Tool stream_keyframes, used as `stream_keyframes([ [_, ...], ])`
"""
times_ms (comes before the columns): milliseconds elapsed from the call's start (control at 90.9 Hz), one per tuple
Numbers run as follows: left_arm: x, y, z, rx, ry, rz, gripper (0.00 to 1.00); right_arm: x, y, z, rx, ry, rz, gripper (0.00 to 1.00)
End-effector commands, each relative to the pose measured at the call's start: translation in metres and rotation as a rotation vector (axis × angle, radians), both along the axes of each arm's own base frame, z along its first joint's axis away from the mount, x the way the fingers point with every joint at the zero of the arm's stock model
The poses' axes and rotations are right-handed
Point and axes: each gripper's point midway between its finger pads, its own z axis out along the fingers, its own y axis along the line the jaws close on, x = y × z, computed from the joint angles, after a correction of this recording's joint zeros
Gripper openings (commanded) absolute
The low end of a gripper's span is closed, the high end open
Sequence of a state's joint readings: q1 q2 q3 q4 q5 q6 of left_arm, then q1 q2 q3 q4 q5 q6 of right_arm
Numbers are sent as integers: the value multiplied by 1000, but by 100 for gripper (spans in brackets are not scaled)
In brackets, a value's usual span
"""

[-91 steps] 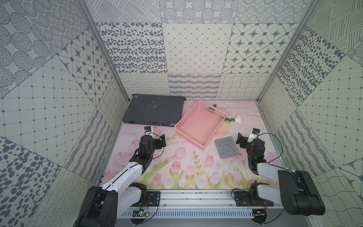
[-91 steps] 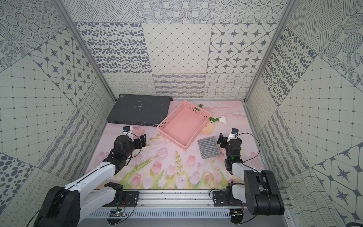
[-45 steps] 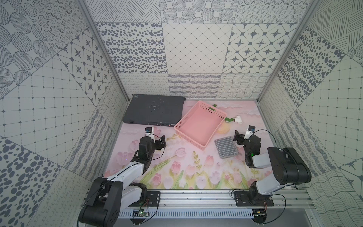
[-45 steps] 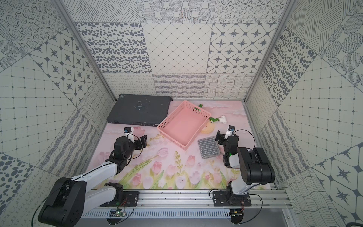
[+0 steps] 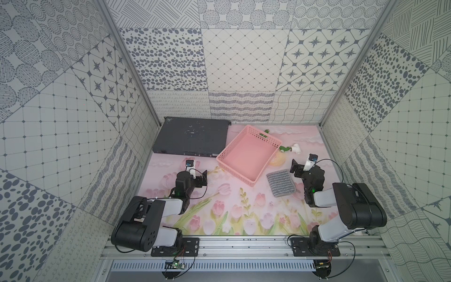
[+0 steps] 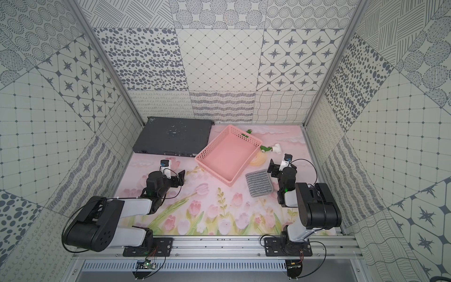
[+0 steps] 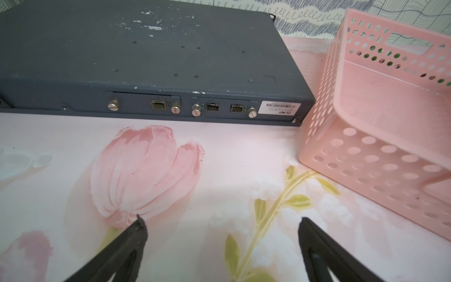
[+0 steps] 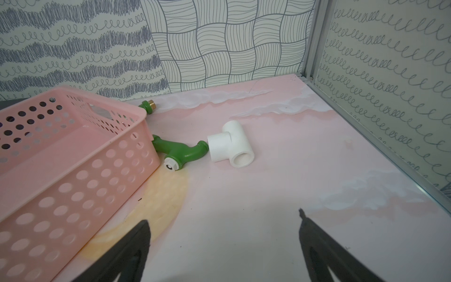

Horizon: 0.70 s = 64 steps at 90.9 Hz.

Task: Fold the square dishcloth
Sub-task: Reset both arms

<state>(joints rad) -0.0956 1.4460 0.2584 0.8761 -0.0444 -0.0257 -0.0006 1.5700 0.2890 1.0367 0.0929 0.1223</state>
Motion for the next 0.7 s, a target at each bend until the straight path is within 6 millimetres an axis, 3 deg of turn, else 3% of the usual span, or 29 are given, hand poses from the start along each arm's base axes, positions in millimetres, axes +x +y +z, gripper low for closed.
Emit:
stream_keyframes([
  [0, 21, -9, 18, 20, -118, -78, 99, 4, 0, 14, -9, -50, 7, 97],
  [242, 39, 10, 8, -48, -8, -6, 99, 5, 0, 14, -8, -50, 5, 97],
  [495, 40, 13, 7, -51, -4, 10, 99, 5, 1, 14, -9, -48, 11, 97],
  [693, 40, 13, 7, -50, -5, 11, 99, 20, 22, 10, -24, 16, 139, 97],
])
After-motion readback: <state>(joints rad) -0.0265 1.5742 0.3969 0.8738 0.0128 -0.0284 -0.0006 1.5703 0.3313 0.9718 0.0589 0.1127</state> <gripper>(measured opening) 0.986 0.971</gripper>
